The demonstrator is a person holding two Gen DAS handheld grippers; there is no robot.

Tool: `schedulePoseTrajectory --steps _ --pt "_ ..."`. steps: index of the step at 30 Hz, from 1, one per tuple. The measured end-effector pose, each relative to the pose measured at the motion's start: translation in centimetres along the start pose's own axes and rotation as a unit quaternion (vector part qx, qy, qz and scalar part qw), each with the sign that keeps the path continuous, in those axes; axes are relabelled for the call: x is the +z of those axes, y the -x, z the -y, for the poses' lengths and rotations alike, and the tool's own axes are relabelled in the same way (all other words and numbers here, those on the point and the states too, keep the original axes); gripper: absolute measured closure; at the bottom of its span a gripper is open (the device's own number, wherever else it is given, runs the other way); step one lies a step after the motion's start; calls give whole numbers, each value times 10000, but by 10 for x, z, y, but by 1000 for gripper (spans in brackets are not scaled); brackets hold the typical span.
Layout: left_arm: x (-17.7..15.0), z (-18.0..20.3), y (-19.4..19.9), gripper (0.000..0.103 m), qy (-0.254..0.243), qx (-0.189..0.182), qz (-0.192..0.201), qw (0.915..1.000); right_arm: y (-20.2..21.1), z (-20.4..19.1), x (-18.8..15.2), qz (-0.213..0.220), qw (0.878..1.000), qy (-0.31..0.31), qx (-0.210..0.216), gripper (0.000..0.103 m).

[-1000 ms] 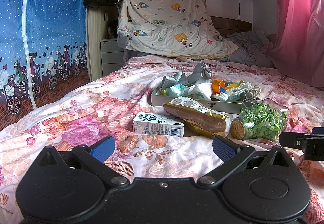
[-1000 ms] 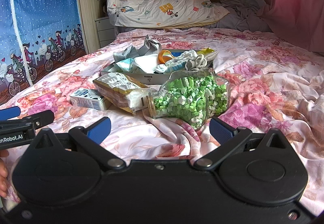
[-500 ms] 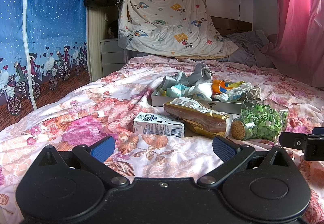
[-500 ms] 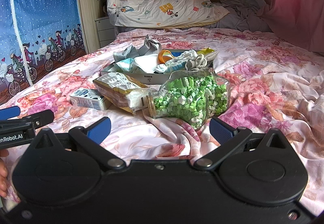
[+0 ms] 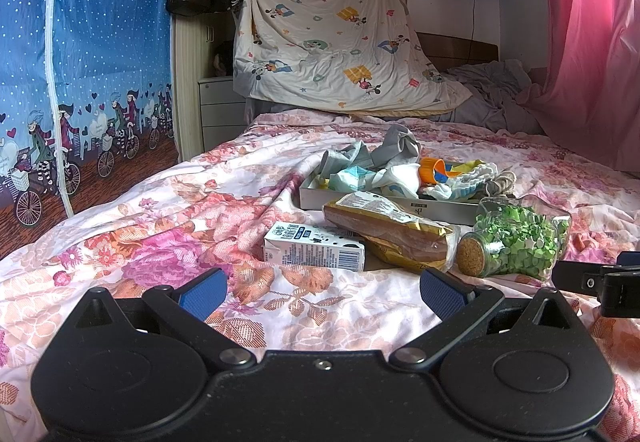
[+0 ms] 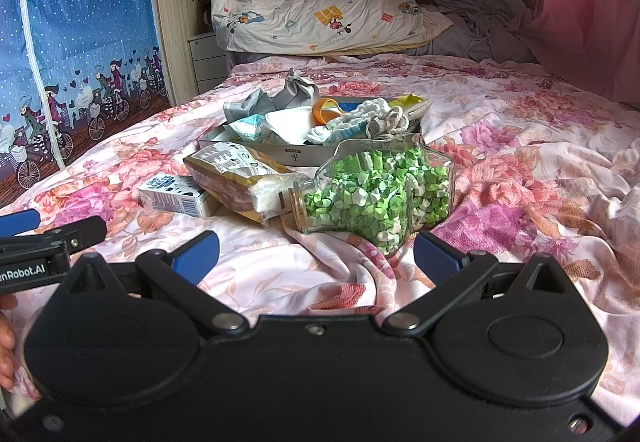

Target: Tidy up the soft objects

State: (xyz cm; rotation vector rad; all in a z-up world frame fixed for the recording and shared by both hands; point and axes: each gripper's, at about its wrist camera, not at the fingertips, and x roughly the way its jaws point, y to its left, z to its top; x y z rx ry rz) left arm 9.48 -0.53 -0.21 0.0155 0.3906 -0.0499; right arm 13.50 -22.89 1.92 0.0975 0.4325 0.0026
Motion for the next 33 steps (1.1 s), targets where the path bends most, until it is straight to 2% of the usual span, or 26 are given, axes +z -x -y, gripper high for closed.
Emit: schedulePoseTrajectory --steps 12,18,33 --pt "0 1 0 1 -4 13 0 10000 0 0 0 -5 10000 -3 0 1" --pt "1 -3 -1 1 32 159 -74 9998 0 0 0 -3 10000 -4 0 1" --pt "2 -4 -1 1 262 10 -299 9992 0 0 0 -6 10000 -7 0 1"
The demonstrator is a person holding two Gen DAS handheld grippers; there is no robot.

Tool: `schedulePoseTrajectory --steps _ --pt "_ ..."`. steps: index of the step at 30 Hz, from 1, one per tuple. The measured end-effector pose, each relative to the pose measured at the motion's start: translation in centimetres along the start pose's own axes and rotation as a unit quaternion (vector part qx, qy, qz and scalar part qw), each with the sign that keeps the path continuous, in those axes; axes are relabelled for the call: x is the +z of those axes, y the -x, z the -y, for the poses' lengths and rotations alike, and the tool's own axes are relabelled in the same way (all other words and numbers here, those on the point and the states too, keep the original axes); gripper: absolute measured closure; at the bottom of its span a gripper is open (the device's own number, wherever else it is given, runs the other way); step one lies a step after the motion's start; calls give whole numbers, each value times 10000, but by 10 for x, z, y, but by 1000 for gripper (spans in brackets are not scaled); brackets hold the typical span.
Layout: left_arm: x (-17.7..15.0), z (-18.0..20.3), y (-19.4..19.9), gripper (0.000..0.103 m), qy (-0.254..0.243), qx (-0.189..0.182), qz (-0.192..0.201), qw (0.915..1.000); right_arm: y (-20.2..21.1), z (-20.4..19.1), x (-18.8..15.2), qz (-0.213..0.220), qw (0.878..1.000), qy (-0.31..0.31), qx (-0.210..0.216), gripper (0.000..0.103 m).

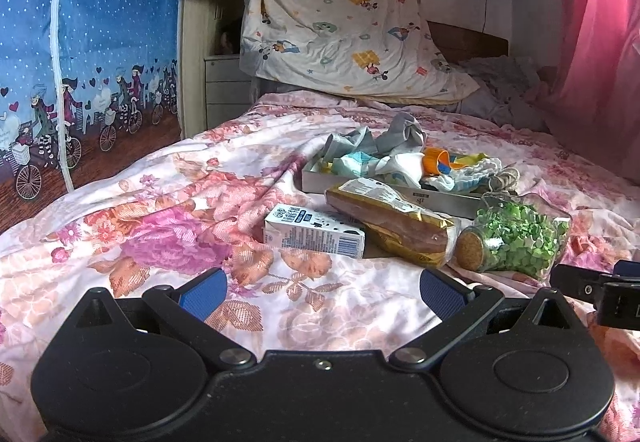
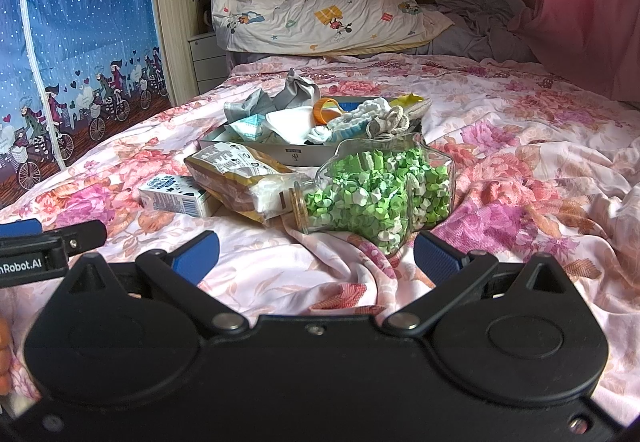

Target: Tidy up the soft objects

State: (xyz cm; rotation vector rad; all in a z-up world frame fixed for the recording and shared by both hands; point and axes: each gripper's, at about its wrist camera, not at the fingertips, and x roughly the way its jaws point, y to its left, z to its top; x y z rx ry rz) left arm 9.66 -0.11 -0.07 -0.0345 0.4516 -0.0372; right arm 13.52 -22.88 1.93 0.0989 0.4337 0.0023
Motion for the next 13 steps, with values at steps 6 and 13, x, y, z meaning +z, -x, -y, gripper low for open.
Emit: schedulePoseTrajectory --steps 6,13 --pt "-1 1 -1 1 -50 40 -9 10000 0 0 0 -3 10000 2 -1 1" --pt "-1 4 0 1 -113 78 64 9999 0 0 0 -5 10000 6 6 1"
